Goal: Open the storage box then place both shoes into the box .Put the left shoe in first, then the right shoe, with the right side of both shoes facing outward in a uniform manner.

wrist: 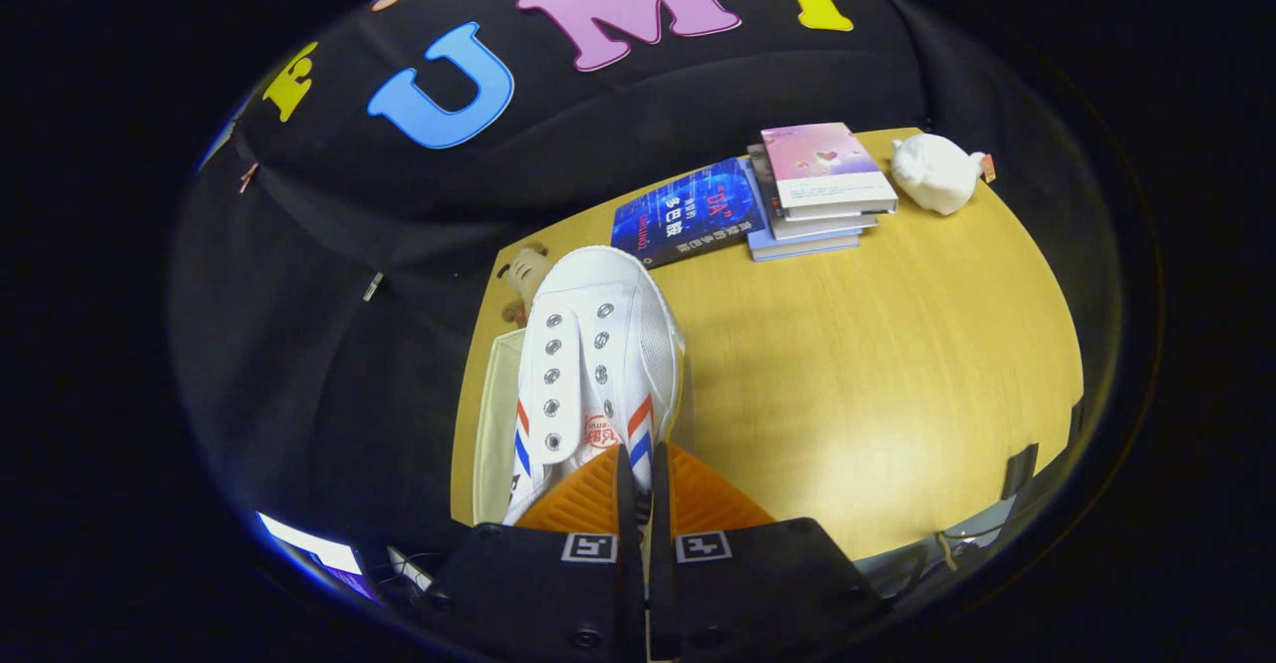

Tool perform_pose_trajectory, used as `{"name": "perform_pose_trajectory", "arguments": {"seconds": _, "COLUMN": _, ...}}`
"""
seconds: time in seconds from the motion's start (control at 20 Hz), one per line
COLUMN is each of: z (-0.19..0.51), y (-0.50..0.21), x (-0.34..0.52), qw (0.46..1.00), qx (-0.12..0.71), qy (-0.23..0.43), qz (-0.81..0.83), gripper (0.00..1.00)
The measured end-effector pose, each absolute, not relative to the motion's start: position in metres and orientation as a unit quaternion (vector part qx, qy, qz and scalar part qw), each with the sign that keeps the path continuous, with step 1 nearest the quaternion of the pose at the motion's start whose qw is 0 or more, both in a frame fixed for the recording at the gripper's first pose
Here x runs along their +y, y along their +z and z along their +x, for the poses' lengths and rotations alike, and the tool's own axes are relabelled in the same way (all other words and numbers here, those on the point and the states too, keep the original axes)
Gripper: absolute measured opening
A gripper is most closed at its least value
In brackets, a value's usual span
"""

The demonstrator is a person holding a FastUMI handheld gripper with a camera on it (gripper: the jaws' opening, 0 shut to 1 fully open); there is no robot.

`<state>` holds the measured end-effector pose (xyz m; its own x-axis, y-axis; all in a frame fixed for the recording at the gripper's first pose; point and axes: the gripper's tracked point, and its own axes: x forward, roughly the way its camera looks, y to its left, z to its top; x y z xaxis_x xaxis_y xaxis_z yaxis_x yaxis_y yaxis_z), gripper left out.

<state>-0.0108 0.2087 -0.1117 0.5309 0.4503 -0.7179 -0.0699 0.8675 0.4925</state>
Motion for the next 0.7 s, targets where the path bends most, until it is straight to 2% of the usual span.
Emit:
{"name": "perform_pose_trajectory", "arguments": {"seconds": 0.25, "z": -0.011, "y": -0.137, "x": 0.258, "qw": 0.845, "qx": 0.478, "qy": 0.163, "qz": 0.175, "gripper": 0.06}}
{"name": "perform_pose_trajectory", "arguments": {"seconds": 0.7, "z": -0.007, "y": -0.194, "x": 0.278, "qw": 0.843, "qx": 0.514, "qy": 0.120, "qz": 0.105, "gripper": 0.07}}
